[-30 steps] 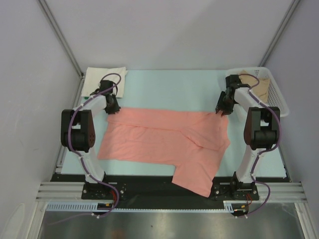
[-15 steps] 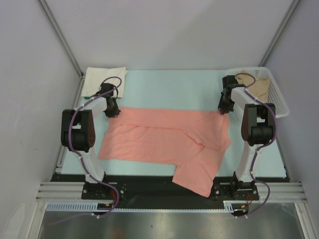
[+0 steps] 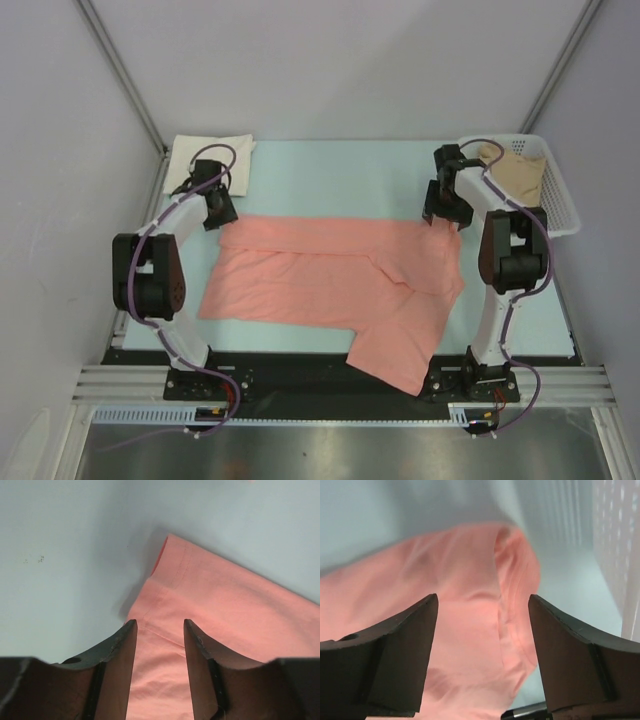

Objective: Fold and stack the t-shirts
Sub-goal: Fold the tshirt

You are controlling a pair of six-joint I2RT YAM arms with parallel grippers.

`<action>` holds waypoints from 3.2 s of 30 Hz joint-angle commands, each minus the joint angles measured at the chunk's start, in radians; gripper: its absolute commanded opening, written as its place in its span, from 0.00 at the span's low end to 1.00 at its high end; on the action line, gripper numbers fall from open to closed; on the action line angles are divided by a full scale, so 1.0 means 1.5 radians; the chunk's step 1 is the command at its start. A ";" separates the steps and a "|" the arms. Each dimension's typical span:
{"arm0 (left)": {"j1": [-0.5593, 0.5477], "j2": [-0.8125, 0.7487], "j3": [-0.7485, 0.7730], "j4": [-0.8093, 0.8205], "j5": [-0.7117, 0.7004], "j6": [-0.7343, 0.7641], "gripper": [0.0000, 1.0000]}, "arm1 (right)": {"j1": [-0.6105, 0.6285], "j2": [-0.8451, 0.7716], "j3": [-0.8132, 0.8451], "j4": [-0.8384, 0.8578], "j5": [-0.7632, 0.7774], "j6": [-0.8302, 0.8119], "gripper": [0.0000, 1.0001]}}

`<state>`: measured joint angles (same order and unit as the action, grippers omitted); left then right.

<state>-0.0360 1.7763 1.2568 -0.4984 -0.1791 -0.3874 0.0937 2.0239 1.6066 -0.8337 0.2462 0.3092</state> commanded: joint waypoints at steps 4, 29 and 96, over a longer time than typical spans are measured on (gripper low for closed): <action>0.014 -0.034 0.001 -0.010 0.030 -0.020 0.49 | 0.013 -0.205 -0.128 -0.053 -0.079 0.034 0.77; -0.184 -0.289 -0.289 0.116 0.241 -0.109 0.37 | 0.188 -0.552 -0.684 0.446 -0.290 0.286 0.80; -0.186 -0.343 -0.265 0.063 0.218 -0.038 0.43 | 0.048 -0.199 -0.372 0.358 -0.464 0.195 0.62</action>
<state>-0.3084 1.2755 0.8257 -0.4206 0.1387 -0.4610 0.1669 1.7016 1.0046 -0.2909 -0.4225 0.6189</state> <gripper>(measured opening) 0.431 0.628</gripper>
